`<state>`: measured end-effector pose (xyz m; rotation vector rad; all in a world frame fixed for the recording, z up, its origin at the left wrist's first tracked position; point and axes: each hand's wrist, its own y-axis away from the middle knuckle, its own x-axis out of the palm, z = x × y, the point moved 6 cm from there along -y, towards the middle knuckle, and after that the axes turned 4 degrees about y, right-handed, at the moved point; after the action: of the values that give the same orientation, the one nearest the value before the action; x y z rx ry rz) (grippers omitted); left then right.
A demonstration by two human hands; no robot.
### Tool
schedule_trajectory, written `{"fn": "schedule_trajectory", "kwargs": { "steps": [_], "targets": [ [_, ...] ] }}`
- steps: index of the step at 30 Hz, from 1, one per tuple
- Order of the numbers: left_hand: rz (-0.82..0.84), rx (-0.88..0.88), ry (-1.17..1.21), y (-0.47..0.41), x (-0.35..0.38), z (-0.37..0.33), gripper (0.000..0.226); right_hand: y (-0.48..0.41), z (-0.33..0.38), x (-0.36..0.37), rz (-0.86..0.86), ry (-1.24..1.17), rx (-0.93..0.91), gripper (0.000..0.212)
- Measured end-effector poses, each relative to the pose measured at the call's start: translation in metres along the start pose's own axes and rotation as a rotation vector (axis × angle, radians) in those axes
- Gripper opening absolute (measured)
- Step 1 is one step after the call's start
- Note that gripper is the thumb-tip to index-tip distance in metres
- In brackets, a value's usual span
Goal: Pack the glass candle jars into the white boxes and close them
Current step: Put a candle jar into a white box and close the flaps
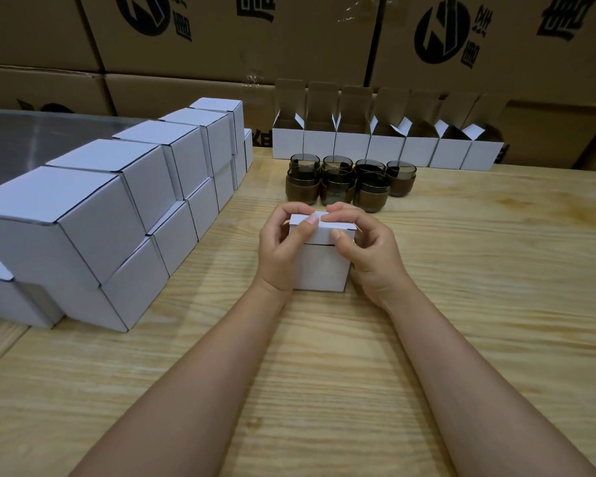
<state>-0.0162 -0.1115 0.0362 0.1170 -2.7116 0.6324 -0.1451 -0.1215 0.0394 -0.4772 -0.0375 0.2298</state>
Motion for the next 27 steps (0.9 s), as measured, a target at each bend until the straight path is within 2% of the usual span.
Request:
{"fn": "schedule_trajectory", "kwargs": {
  "steps": [6,12,18,22,25,27],
  "targets": [
    [-0.019,0.016,0.021,-0.0022,-0.0051,0.0023,0.012,-0.0014,-0.0010,0.0003,0.016,-0.037,0.021,0.022],
    [-0.009,-0.008,-0.023,-0.0021,-0.0040,0.0030,0.021,0.0008,-0.0032,0.0012,0.064,0.019,0.055,0.016],
    [0.025,-0.033,-0.026,0.0003,-0.0021,-0.0010,0.015,0.0011,-0.0038,0.0000,0.069,0.027,0.055,0.016],
    [0.066,-0.152,0.016,-0.0013,-0.0051,0.0026,0.015,0.0013,-0.0052,0.0018,0.108,-0.001,0.092,0.014],
    [0.142,-0.273,0.077,-0.0005,-0.0030,0.0033,0.017,0.0000,-0.0063,0.0040,0.109,-0.110,0.203,0.026],
    [0.189,-0.319,0.100,-0.0002,-0.0023,0.0027,0.017,-0.0004,-0.0042,0.0049,0.104,-0.122,0.210,0.029]
  ]
}}
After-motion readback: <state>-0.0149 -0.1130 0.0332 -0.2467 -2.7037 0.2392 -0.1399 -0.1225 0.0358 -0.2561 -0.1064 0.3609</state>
